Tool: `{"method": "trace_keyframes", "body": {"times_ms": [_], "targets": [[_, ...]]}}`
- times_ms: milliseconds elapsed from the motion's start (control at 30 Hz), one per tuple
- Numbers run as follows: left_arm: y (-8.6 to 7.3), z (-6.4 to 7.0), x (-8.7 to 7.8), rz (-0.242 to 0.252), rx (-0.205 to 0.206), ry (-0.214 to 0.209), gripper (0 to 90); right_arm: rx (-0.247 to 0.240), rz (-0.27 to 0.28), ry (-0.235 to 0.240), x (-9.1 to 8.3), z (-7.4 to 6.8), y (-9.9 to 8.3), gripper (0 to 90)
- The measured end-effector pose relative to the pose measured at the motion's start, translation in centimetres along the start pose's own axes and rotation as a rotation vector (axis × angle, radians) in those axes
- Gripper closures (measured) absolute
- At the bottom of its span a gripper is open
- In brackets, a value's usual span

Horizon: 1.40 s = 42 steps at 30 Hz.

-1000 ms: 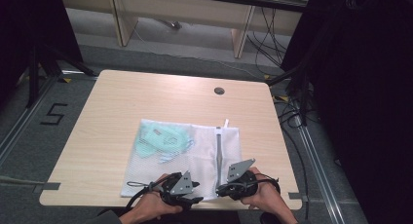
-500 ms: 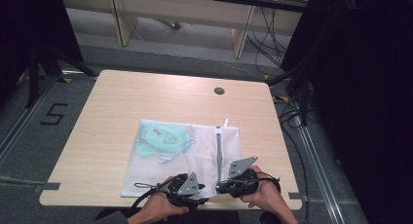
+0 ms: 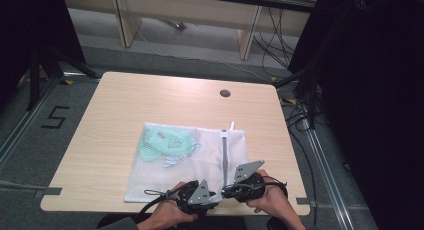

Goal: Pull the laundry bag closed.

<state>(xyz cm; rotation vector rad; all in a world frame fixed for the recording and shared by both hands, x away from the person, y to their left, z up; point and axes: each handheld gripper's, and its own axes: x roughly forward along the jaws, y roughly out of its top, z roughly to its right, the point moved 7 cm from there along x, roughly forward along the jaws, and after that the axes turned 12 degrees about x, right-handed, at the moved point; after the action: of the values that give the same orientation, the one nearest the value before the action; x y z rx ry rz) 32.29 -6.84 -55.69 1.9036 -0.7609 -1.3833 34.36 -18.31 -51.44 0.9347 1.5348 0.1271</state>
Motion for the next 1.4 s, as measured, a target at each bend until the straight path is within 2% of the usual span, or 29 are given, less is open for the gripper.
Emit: {"method": "trace_keyframes", "body": {"times_ms": [133, 200, 233, 267, 300, 333, 400, 433, 500, 700, 733, 800, 900, 967, 1000, 1100, 1133, 1200, 1267, 1367, 1400], "targets": [[0.21, -0.08, 0.26, -0.002, 0.006, 0.01, 69.7, 0.003, -0.003, -0.001, 0.01, -0.04, -0.03, 86.3], [0.31, -0.12, 0.22, -0.018, 0.03, 0.008, 71.7, 0.007, -0.003, 0.001, 0.03, -0.01, -0.04, 86.3], [0.36, -0.07, 0.3, -0.013, 0.031, 0.01, 72.9, 0.032, -0.006, 0.001, -0.02, -0.16, -0.11, 86.3], [0.38, -0.05, 0.25, -0.026, 0.037, 0.001, 73.8, 0.033, -0.005, 0.001, -0.02, -0.17, -0.11, 86.3], [0.39, -0.11, 0.4, -0.022, 0.047, 0.016, 75.0, 0.029, -0.003, 0.001, -0.01, -0.16, -0.07, 86.3], [0.48, 0.0, 0.58, -0.012, 0.043, 0.016, 75.6, -0.003, 0.003, 0.0, 0.03, 0.06, 0.07, 86.3], [0.5, 0.03, 0.76, -0.019, 0.041, 0.014, 76.2, 0.005, -0.002, -0.001, 0.04, 0.0, 0.01, 86.3], [0.42, -0.02, 0.76, -0.032, 0.053, 0.013, 76.8, 0.006, -0.003, -0.004, 0.06, 0.02, -0.02, 86.3], [0.54, 0.1, 0.87, -0.028, 0.047, 0.016, 78.3, 0.023, -0.008, 0.003, 0.04, -0.13, -0.14, 86.3], [0.71, 0.09, 0.84, -0.017, 0.042, 0.028, 80.3, 0.014, -0.003, -0.008, -0.01, 0.06, -0.07, 86.3], [0.78, 0.09, 0.84, -0.01, 0.046, 0.039, 82.5, 0.015, -0.001, -0.006, -0.04, 0.1, -0.08, 86.3], [0.85, 0.12, 0.67, -0.021, 0.069, 0.031, 84.4, 0.015, -0.004, -0.005, -0.08, 0.15, -0.1, 86.3], [0.8, 0.21, 0.64, -0.024, 0.08, 0.027, 87.8, 0.015, -0.006, -0.008, -0.08, 0.22, -0.13, 86.3], [0.74, 0.1, 0.62, -0.029, 0.104, 0.033, 88.2, 0.04, -0.009, -0.005, -0.06, 0.03, -0.22, 86.4], [0.73, 0.11, 0.63, -0.031, 0.113, 0.034, 88.4, 0.022, -0.008, -0.004, -0.05, 0.16, -0.19, 86.4], [0.72, 0.26, 0.72, -0.025, 0.111, 0.032, 88.5, 0.048, -0.013, -0.002, -0.02, 0.18, -0.38, 86.3], [0.67, 0.27, 0.64, -0.038, 0.113, 0.021, 88.5, 0.048, -0.013, -0.002, -0.02, 0.18, -0.38, 86.3], [0.66, 0.24, 0.72, -0.027, 0.108, 0.026, 88.5, 0.027, -0.02, -0.002, -0.02, 0.36, -0.4, 86.3], [0.63, 0.27, 0.68, -0.028, 0.101, 0.014, 88.6, 0.055, -0.029, 0.001, 0.02, 0.36, -0.61, 86.3], [0.66, 0.29, 0.72, -0.028, 0.104, 0.018, 88.6, 0.05, -0.018, -0.001, 0.07, 0.63, -0.62, 86.3], [0.68, 0.34, 0.77, -0.021, 0.106, 0.018, 88.6, 0.063, -0.028, 0.008, 0.06, 0.52, -0.73, 86.3]]}}
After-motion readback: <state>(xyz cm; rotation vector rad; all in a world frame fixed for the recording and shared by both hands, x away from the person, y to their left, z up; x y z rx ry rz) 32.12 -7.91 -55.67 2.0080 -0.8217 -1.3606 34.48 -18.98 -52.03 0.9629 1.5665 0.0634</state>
